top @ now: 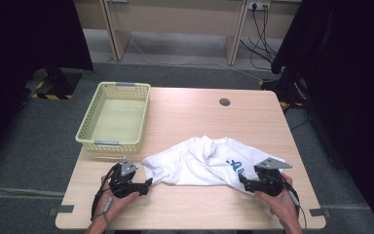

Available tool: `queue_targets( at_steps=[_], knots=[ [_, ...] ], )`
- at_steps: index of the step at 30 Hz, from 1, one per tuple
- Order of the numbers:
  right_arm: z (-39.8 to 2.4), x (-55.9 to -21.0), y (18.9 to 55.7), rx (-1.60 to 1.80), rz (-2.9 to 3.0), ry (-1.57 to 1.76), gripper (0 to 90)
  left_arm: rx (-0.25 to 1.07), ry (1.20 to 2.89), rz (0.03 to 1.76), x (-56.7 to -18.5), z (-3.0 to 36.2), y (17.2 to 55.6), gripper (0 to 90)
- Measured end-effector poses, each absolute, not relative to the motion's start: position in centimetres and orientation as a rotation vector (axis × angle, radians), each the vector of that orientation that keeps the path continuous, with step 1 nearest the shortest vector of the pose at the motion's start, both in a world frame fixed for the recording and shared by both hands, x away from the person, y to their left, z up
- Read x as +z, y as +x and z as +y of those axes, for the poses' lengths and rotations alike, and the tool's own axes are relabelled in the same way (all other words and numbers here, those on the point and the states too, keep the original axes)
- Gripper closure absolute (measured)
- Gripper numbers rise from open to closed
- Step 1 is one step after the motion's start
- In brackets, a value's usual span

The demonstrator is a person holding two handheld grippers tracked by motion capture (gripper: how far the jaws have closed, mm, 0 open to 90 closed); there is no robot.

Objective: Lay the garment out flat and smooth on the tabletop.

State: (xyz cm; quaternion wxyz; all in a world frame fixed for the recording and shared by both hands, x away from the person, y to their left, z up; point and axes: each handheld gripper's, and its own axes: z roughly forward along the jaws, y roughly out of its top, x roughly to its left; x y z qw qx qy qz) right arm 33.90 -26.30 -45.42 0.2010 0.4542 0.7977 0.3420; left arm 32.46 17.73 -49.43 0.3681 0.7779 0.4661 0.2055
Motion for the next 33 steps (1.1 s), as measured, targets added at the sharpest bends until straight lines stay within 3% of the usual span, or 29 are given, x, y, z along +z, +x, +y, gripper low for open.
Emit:
queue_targets(
  at_steps=[26, 27, 31, 33],
  knots=[
    [-15.4, -45.3, 43.4, 0.963, 2.363, 1.269, 29.0, 0.513, 2.03, 1.209, -49.6, 17.5, 32.7, 0.6],
    [-15.2, -45.5, 43.8, 0.946, 2.373, 1.273, 31.9, 0.512, 2.029, 1.211, -49.6, 17.5, 32.8, 0.0],
    [-14.9, -46.1, 44.1, 0.947, 2.419, 1.182, 63.8, 0.512, 2.029, 1.211, -49.6, 17.5, 32.7, 0.0],
    [-15.0, -45.9, 43.7, 0.976, 2.431, 1.122, 73.8, 0.513, 2.03, 1.211, -49.6, 17.5, 32.7, 0.0]
  ],
)
